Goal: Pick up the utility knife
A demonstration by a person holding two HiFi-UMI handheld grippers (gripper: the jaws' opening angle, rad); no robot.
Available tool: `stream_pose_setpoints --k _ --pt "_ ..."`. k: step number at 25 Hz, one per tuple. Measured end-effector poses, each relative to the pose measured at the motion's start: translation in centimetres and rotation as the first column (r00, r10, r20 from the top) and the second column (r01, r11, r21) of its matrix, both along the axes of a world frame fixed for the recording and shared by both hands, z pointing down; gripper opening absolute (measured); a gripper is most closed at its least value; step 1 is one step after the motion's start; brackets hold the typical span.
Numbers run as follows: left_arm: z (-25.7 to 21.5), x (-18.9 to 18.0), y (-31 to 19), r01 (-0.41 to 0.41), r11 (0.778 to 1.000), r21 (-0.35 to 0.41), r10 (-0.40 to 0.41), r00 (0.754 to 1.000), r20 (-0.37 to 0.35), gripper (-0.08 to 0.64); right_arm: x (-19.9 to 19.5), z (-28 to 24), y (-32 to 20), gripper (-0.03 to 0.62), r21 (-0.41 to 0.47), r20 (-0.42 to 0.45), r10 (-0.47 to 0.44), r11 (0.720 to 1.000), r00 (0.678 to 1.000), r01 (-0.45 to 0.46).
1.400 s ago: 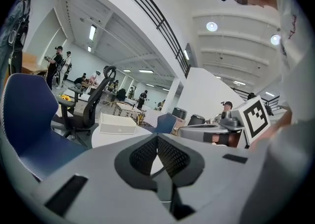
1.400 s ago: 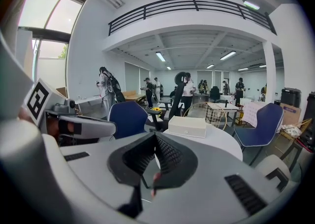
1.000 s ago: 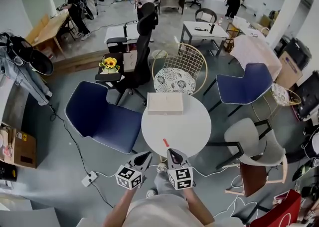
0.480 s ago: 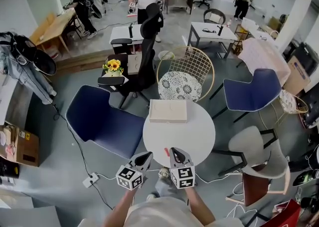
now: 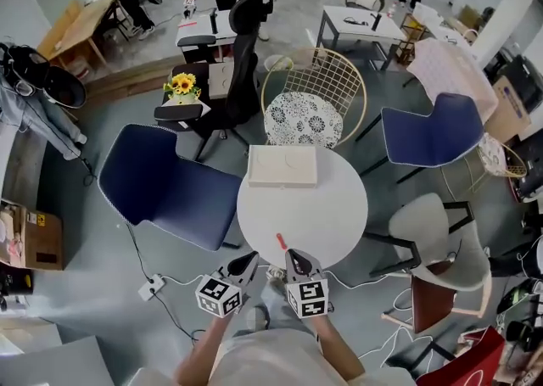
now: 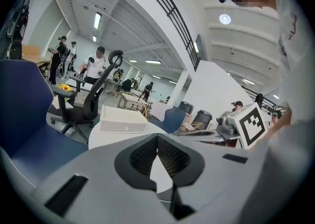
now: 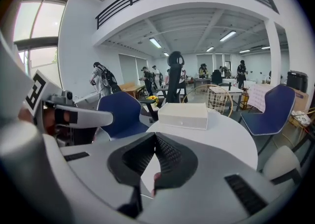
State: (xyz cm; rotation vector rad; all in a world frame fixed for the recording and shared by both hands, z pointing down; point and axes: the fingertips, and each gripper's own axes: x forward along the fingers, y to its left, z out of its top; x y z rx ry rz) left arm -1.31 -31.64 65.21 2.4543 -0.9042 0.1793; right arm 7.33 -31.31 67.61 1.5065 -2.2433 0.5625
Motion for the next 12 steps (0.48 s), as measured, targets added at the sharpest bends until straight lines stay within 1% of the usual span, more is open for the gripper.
stream_pose_setpoints --k 7,12 --pt "2.4 0.3 1.1 -0.001 0.997 -0.071 0.0 1.0 -0.004 0.012 -0.2 3.6 2.4 0.017 -0.112 -0.005 -0.005 0.994 1.0 0.004" --pt "3.6 0.0 1.5 0.008 0.995 -0.095 -0.008 1.0 0.003 0.012 -0.6 5.4 3.4 0.017 -0.157 -0.005 -0.019 0.987 1.0 0.018"
